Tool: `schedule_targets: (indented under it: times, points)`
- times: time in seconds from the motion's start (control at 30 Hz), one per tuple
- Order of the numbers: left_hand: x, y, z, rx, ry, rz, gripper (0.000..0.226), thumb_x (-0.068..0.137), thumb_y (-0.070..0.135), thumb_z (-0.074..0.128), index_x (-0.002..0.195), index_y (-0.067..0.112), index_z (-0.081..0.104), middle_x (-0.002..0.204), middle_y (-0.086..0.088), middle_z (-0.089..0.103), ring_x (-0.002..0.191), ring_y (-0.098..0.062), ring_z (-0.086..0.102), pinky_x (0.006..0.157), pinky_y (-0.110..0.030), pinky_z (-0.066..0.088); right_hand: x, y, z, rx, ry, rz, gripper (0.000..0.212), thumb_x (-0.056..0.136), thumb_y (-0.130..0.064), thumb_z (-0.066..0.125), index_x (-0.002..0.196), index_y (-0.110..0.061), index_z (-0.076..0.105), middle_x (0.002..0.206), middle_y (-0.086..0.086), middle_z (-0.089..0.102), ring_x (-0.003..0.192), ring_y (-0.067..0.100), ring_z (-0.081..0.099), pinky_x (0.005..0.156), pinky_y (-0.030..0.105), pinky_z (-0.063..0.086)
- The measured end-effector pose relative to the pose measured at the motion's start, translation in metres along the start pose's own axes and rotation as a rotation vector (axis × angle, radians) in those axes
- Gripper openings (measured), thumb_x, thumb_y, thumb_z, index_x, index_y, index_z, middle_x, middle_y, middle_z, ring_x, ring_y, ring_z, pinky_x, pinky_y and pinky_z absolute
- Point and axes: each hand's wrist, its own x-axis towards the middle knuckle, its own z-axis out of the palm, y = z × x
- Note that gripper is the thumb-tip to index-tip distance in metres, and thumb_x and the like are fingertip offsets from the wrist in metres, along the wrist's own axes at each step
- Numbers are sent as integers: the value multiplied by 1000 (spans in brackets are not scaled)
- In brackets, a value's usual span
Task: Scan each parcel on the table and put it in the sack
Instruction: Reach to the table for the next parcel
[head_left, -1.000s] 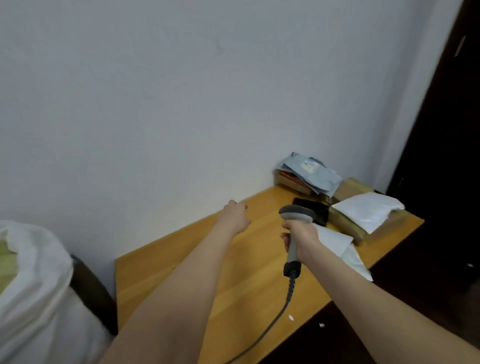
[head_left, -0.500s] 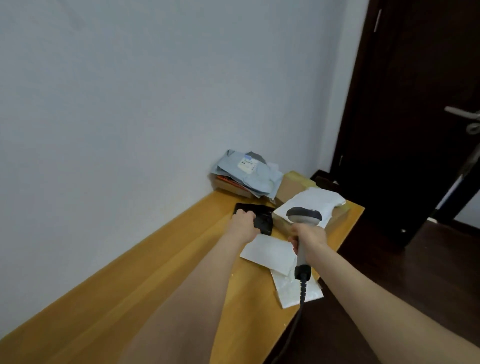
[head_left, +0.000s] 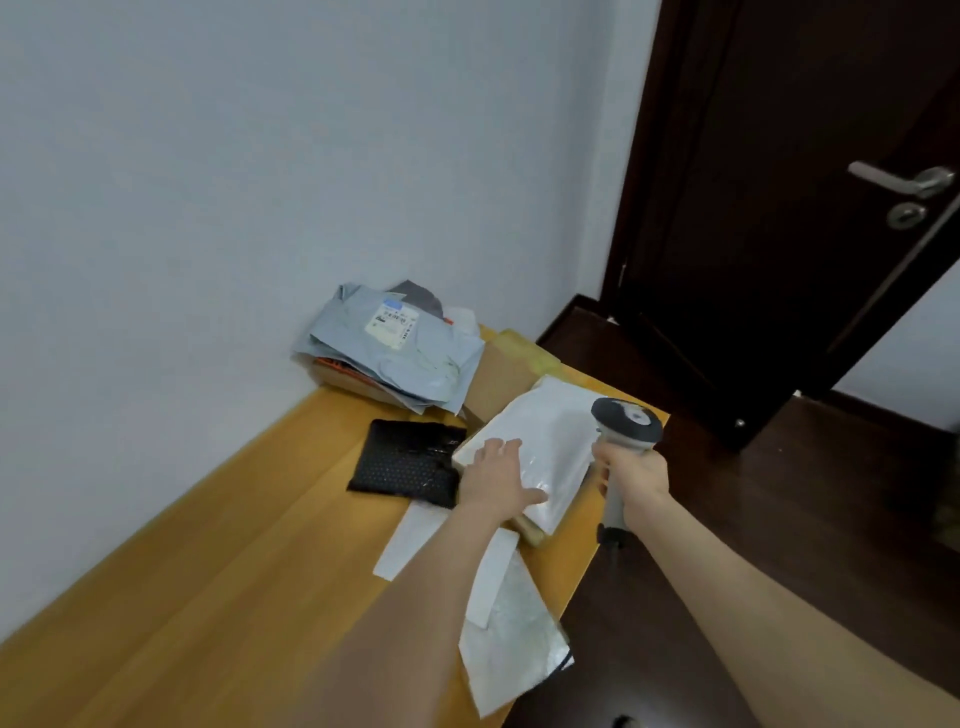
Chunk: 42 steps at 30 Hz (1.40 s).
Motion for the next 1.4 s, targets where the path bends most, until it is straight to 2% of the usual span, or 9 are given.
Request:
schedule_targets:
  times: [0.2, 0.27, 0.37, 0.47, 0.7, 0.9, 1.1, 1.27, 1.4]
  points:
    - [32, 16, 24, -93, 297, -363, 76, 91, 47, 57, 149, 18, 18, 156, -11, 14, 143, -27, 21, 112, -42, 27, 84, -25, -10, -85, -61, -50, 19, 78, -11, 74, 81, -11, 56, 80, 9, 57, 70, 24, 52, 71, 37, 43]
    - [38, 16, 27, -213, 313, -523, 83, 89, 48, 58, 151, 17, 11, 157, -11, 12, 142, -28, 21, 111, -43, 29, 107, -29, -10, -128, -125, -70, 20, 78, -8, 75, 92, -9, 61, 93, 9, 60, 83, 26, 54, 78, 37, 44]
    - [43, 18, 34, -417, 298, -685, 95, 86, 50, 62, 152, 15, 3, 156, -13, 13, 140, -33, 24, 109, -46, 31, 131, -35, -5, -177, -221, -28, 43, 78, -9, 77, 118, -2, 61, 113, 13, 61, 108, 34, 56, 96, 44, 46]
    - [41, 14, 40, -615, 279, -797, 94, 88, 46, 60, 152, 12, -1, 151, -16, 22, 133, -35, 35, 106, -46, 35, 139, -35, -2, -163, -309, -9, 49, 84, -9, 74, 127, 2, 54, 127, 10, 58, 117, 31, 53, 100, 38, 41]
    - [-5, -39, 28, -620, 312, -985, 83, 95, 40, 48, 152, 12, -5, 151, -17, 23, 130, -36, 40, 103, -46, 37, 92, 3, 17, -232, -411, 69, 22, 80, -17, 78, 97, -11, 65, 109, 9, 66, 104, 30, 58, 94, 44, 48]
    - [-54, -114, 7, -653, 356, -1028, 82, 95, 35, 52, 153, 11, -1, 152, -18, 24, 128, -38, 43, 97, -44, 42, 25, 30, 72, -202, -569, 126, 35, 79, -18, 79, 108, -12, 61, 109, 7, 64, 104, 29, 57, 89, 42, 47]
    - [-95, -190, -4, -717, 423, -999, 89, 89, 35, 63, 153, 13, 6, 154, -15, 21, 133, -34, 38, 102, -41, 41, -25, 41, 147, -258, -697, 77, 33, 82, -16, 76, 109, -10, 58, 96, 2, 62, 88, 21, 55, 83, 37, 44]
    - [-122, -248, -14, -718, 475, -968, 92, 84, 38, 68, 153, 20, 10, 157, -10, 14, 140, -32, 28, 108, -46, 37, -67, 53, 207, -279, -797, 49, 34, 82, -16, 76, 112, -9, 62, 103, 7, 65, 91, 22, 58, 80, 37, 46]
    - [-135, -270, -19, -356, 427, -915, 100, 77, 59, 67, 152, 25, 12, 160, -7, 4, 147, -28, 9, 114, -52, 19, -90, 62, 240, -321, -806, 13, 19, 80, -16, 78, 94, -11, 66, 94, 4, 65, 91, 24, 59, 80, 35, 45]
